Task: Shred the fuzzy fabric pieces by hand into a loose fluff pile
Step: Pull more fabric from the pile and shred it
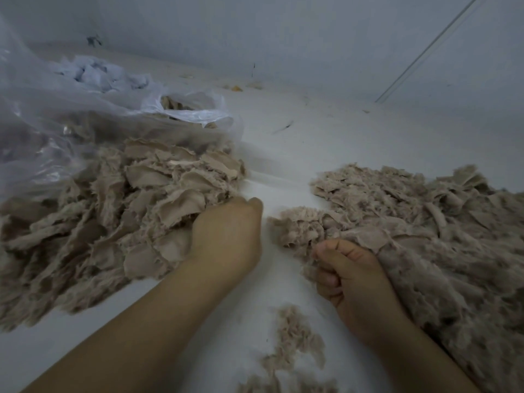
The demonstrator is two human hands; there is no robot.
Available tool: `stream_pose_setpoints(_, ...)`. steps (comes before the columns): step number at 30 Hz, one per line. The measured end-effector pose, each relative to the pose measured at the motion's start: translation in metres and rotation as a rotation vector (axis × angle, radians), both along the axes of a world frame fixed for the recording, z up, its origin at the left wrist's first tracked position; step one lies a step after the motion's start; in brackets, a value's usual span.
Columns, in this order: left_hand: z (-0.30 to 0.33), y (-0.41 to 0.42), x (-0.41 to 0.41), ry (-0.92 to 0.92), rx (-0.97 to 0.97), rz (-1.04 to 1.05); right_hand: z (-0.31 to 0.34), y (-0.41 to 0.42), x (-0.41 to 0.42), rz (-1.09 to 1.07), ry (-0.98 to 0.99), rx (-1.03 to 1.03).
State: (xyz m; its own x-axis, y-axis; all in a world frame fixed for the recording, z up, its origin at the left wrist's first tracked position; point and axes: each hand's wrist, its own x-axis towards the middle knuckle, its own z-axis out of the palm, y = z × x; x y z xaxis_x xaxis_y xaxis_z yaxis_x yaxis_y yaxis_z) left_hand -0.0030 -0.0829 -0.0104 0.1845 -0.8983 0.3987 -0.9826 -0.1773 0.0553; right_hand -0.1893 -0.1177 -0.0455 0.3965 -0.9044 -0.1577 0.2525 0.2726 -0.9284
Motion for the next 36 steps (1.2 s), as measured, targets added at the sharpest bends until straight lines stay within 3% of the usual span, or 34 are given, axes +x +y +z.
stream_pose_setpoints(2, 0.005, -0.008, -0.016, 0.076, -0.045, -0.129, 0.001, 0.001, 0.0, 0.013, 0.015, -0.019)
stream_pose_setpoints(5, 0.005, -0.032, -0.031, 0.194, 0.035, -0.28, 0.004, 0.002, 0.0, 0.026, 0.023, -0.034)
stream_pose_setpoints(8, -0.001, -0.05, -0.034, 0.422, 0.125, -0.307, 0.005, 0.004, 0.0, 0.044, 0.023, -0.051)
stream_pose_setpoints(12, -0.009, -0.047, -0.046, 0.772, 0.022, -0.293, 0.007, 0.002, 0.001, 0.097, 0.029, -0.027)
stream_pose_setpoints(17, -0.003, -0.037, -0.052, 1.077, 0.1, -0.352, 0.011, 0.003, 0.002, 0.087, 0.005, 0.03)
stream_pose_setpoints(21, 0.005, -0.031, -0.05, 1.137, 0.097, -0.296, 0.015, 0.001, 0.002, 0.029, -0.058, 0.142)
stream_pose_setpoints(24, 0.01, -0.022, -0.052, 1.4, 0.302, -0.413, 0.018, 0.001, 0.002, 0.025, -0.06, 0.164)
stream_pose_setpoints(27, 0.013, -0.016, -0.051, 1.468, 0.414, -0.483, 0.016, 0.0, 0.002, -0.025, -0.092, 0.215)
stream_pose_setpoints(30, 0.016, -0.013, -0.045, 1.51, 0.385, -0.515, 0.014, -0.003, 0.002, -0.076, -0.13, 0.272)
stream_pose_setpoints(36, 0.01, -0.004, -0.026, 1.821, 0.265, -0.504, 0.014, -0.007, 0.004, -0.164, -0.245, 0.436)
